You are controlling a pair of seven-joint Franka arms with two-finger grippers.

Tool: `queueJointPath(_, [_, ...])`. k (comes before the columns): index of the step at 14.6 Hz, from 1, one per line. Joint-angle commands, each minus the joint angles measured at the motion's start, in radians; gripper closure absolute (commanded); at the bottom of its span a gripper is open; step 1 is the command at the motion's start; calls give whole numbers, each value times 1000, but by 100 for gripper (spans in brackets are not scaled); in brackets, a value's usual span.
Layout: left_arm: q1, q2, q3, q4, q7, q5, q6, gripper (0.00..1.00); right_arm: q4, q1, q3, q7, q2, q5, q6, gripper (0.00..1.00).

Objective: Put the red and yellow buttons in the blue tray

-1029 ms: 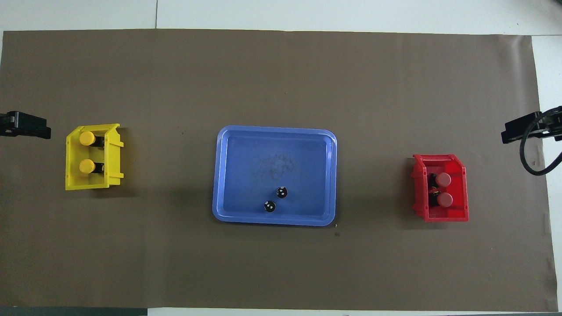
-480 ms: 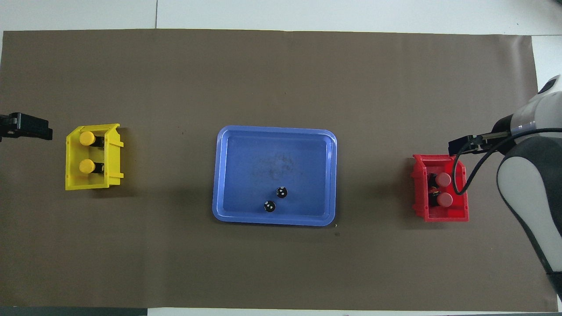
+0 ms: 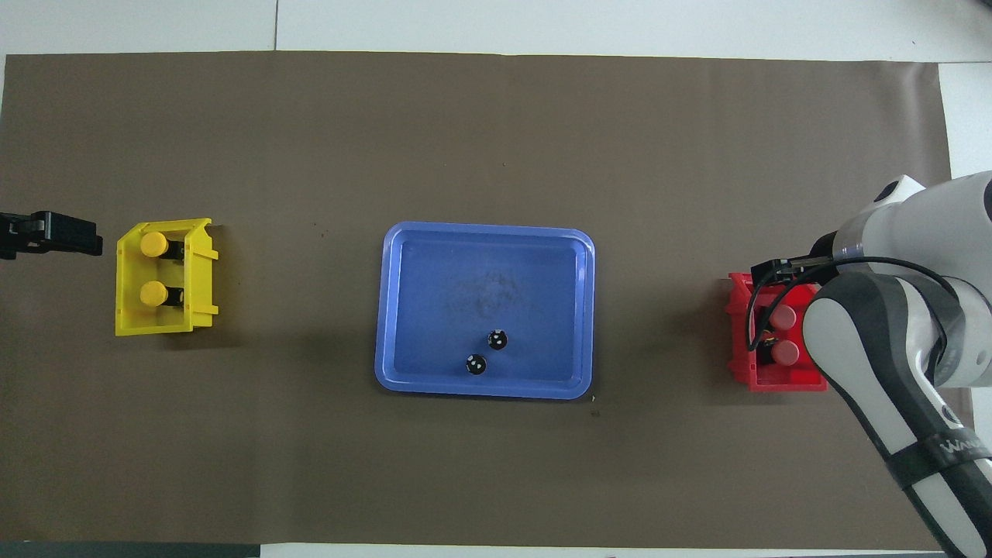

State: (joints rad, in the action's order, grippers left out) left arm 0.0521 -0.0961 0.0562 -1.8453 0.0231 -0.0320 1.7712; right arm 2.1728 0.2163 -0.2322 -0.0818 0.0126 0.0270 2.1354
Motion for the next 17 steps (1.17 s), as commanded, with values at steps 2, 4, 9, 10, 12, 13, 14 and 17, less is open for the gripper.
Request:
queueJointPath(2, [29,-45,4,-120,3,14,85,0,79,-26,2,-21,21,16,72,20])
queueJointPath(4, [29,-37,4,-146,0,14,118,7,84,-29,2,-19,23,16,67,21])
queueJointPath(9, [29,42,4,-196,-6,14,264,24,119,-31,2,-21,33,16,70,28])
queueJointPath(10, [29,73,4,-196,-6,14,299,25,125,-35,2,-21,35,16,72,29])
queueJointPath(12, [31,137,4,-187,-6,14,371,26,134,-38,2,-21,38,16,70,31])
queueJointPath(13, [31,160,4,-183,-6,14,395,27,142,-40,2,-21,41,16,73,32])
queueJointPath(14, [31,174,4,-175,-6,14,411,28,142,-40,2,-23,44,16,72,32])
queueJointPath(17, [46,187,4,-178,-2,14,427,29,150,-40,2,-26,46,16,73,32])
